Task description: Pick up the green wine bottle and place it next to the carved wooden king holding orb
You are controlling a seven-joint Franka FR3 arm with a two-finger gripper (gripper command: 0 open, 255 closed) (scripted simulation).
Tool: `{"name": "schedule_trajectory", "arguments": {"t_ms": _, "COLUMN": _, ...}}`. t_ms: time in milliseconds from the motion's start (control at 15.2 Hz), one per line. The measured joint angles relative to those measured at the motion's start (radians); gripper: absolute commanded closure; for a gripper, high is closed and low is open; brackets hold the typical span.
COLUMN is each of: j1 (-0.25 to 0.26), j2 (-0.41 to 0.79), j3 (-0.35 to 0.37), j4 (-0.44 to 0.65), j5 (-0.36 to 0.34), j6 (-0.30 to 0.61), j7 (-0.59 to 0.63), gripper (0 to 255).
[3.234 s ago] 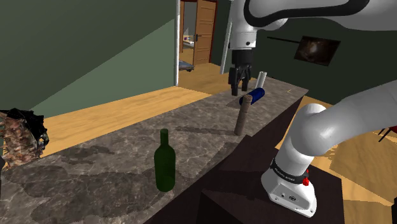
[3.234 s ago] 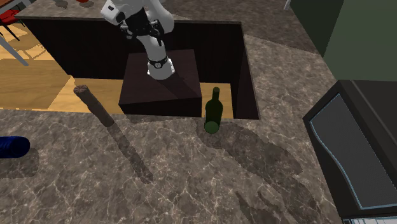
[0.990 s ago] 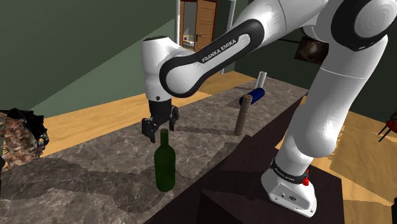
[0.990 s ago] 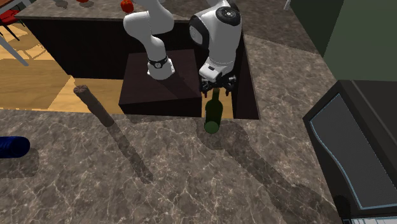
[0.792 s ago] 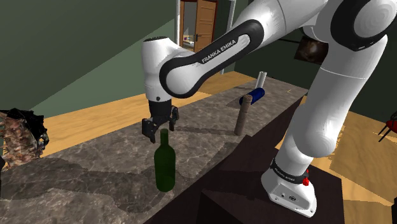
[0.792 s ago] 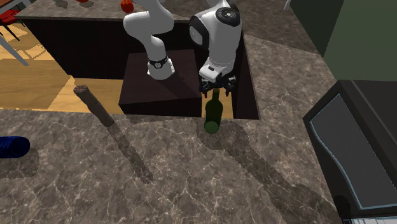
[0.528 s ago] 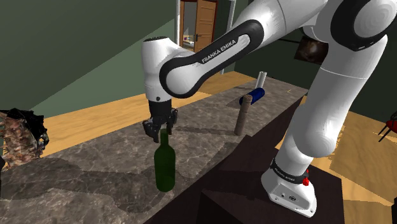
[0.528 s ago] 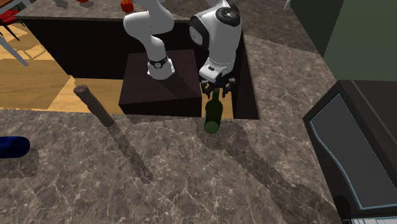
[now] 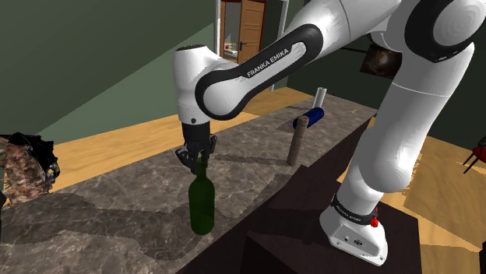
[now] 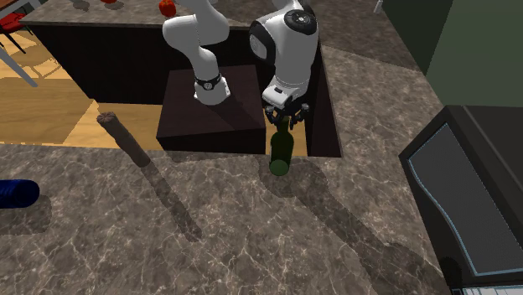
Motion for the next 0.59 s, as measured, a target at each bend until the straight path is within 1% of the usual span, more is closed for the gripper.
{"name": "schedule_trajectory", "arguments": {"t_ms": 198, "j1": -0.001, "j2": -0.009, "j3": -0.001, "j4": 0.008, "j5": 0.004, "j6": -0.017, "j7": -0.003, "gripper": 255}}
{"name": "schedule_trajectory", "arguments": {"t_ms": 594, "j1": -0.002, "j2": -0.044, "j3": -0.003, "j4": 0.05, "j5": 0.019, "j6": -0.092, "j7": -0.013, "gripper": 255}}
